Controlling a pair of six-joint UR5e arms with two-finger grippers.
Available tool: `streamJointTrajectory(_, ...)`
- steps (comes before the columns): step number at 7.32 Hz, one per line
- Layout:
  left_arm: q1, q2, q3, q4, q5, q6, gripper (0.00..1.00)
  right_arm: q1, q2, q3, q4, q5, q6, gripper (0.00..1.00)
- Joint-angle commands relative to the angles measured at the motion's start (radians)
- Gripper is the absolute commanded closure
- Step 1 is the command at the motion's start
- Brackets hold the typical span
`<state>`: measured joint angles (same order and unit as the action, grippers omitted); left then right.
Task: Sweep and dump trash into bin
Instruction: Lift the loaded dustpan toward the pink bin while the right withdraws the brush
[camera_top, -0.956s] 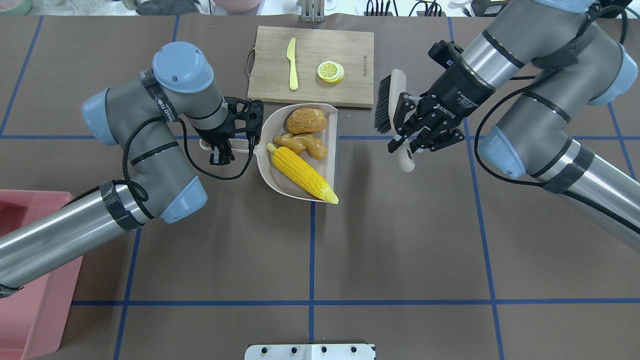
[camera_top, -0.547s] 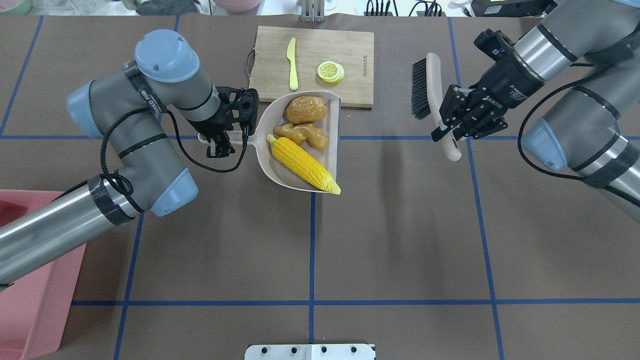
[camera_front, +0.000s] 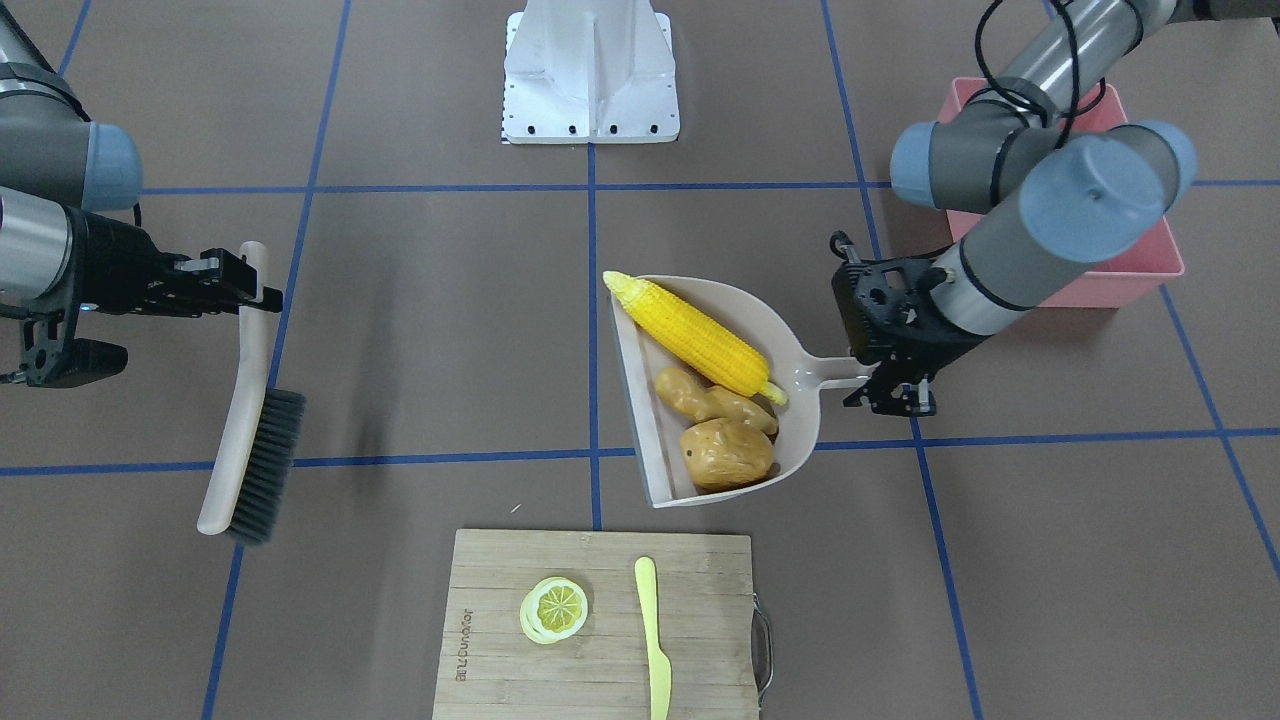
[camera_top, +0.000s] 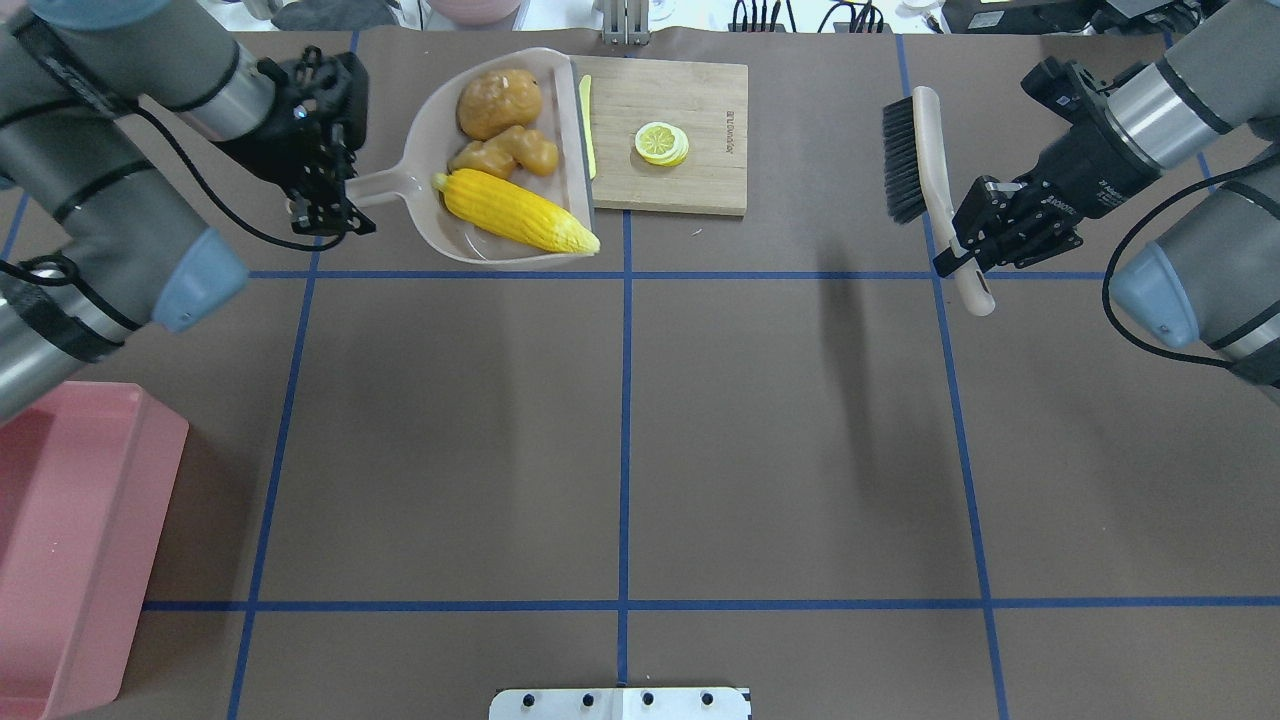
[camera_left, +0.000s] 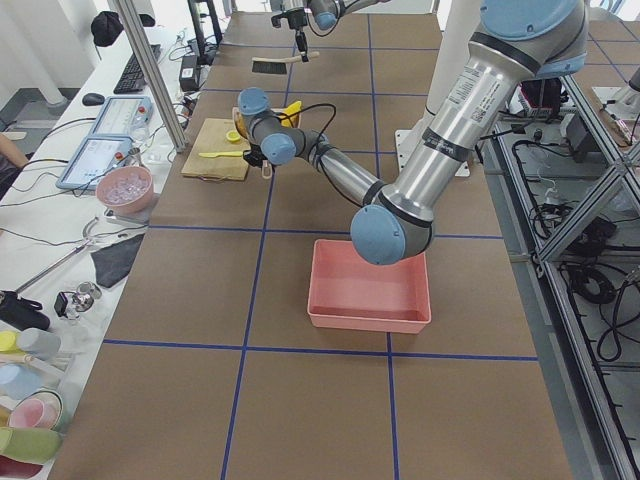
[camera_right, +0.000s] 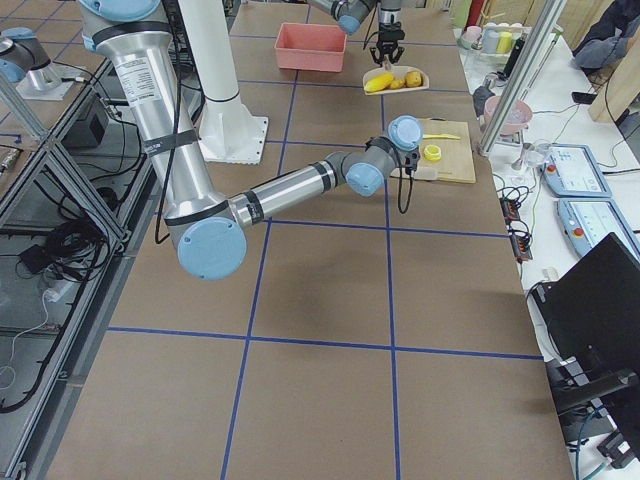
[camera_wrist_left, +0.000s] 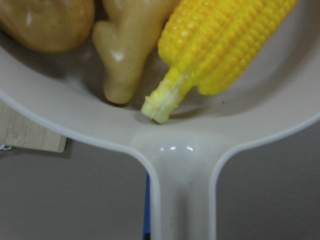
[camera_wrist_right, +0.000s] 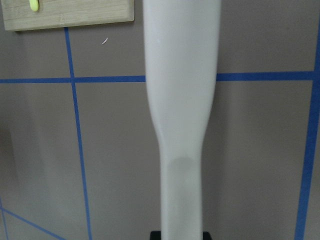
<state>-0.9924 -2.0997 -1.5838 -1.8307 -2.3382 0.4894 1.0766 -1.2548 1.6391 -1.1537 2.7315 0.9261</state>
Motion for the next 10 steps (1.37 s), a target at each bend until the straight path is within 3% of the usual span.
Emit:
streamJointTrajectory(1,-0.11,0.032,-0.106,0.181,-0.032,-0.003,1.0,0.028,-0.003,-0.037,-0.001,-0.056,-0.132,1.0)
streamJointTrajectory(3,-0.207,0.044,-0.127,0.267,-0.036,-0.052,1.0,0.078,-0.003,-0.09,-0.014,-0.068,-0.297,1.0)
streamJointTrajectory(6,-0.253,0.252,-0.341,0.269,-0.033,-0.215,1.0,0.088,-0.005,-0.052,-0.241,-0.152,-0.488,1.0)
streamJointTrajectory(7,-0.29,0.336,-0.396,0.268,-0.047,-0.215,1.0,0.086,-0.003,0.025,-0.434,-0.239,-0.609,1.0)
streamJointTrajectory(8,-0.317,0.428,-0.454,0.261,-0.079,-0.213,1.0,0.066,0.005,0.148,-0.724,-0.334,-0.75,1.0)
streamJointTrajectory(9,-0.36,0.507,-0.494,0.255,-0.09,-0.203,1.0,0.065,-0.005,0.23,-0.929,-0.449,-0.871,1.0)
streamJointTrajectory(10,-0.414,0.588,-0.536,0.243,-0.09,-0.196,1.0,0.068,-0.056,0.234,-0.945,-0.449,-0.891,1.0)
